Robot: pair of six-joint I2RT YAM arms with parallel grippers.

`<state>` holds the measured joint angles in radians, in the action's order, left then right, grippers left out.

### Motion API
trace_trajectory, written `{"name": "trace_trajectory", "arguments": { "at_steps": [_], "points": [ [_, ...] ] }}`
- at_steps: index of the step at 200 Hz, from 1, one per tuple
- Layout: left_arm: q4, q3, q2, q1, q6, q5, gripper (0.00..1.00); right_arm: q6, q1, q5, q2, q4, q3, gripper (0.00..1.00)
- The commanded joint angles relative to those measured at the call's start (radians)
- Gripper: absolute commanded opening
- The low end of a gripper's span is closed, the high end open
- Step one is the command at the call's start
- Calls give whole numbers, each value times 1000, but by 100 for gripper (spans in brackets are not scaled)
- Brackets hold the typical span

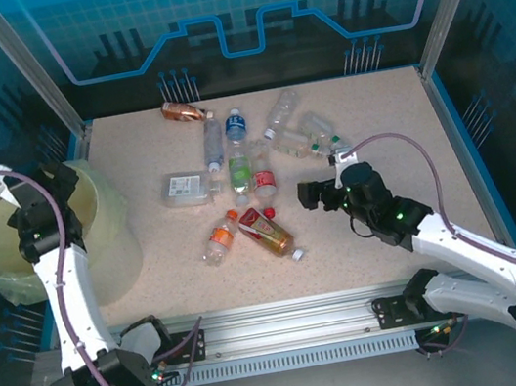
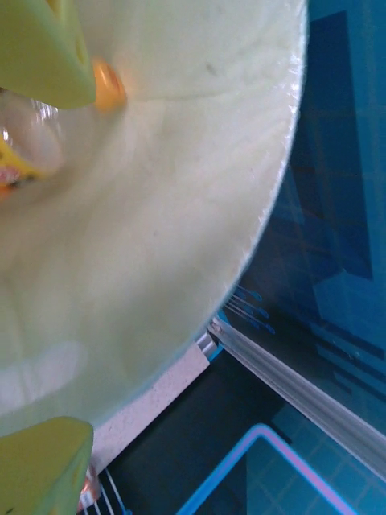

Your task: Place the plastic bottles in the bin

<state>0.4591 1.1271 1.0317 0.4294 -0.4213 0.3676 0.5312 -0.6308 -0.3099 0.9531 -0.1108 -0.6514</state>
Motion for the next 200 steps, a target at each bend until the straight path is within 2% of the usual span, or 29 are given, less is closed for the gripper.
{"name": "trace_trajectory", "arguments": {
  "at_steps": [1,30,68,132,159,191,200],
  "points": [
    [92,73,-37,-14,-18,-46,99,11,60,32,-11,-1,16,100],
    [141,112,-88,-22,-38,-134,99,-16,149,104,7,4,12,100],
    [95,84,-142,-31,-56,-408,99,-85,247,169,61,-12,-21,100],
    [61,115,-163,-54,-104,-703,99,-224,381,232,187,-22,-121,100],
    [56,112,-162,-105,-164,-732,99,-256,442,275,270,-17,-174,100],
    [10,90,-165,-220,-203,-730,99,-338,483,262,356,-16,-222,100],
    [-14,78,-164,-254,-216,-728,99,-365,503,279,396,-49,-283,100]
  ]
}}
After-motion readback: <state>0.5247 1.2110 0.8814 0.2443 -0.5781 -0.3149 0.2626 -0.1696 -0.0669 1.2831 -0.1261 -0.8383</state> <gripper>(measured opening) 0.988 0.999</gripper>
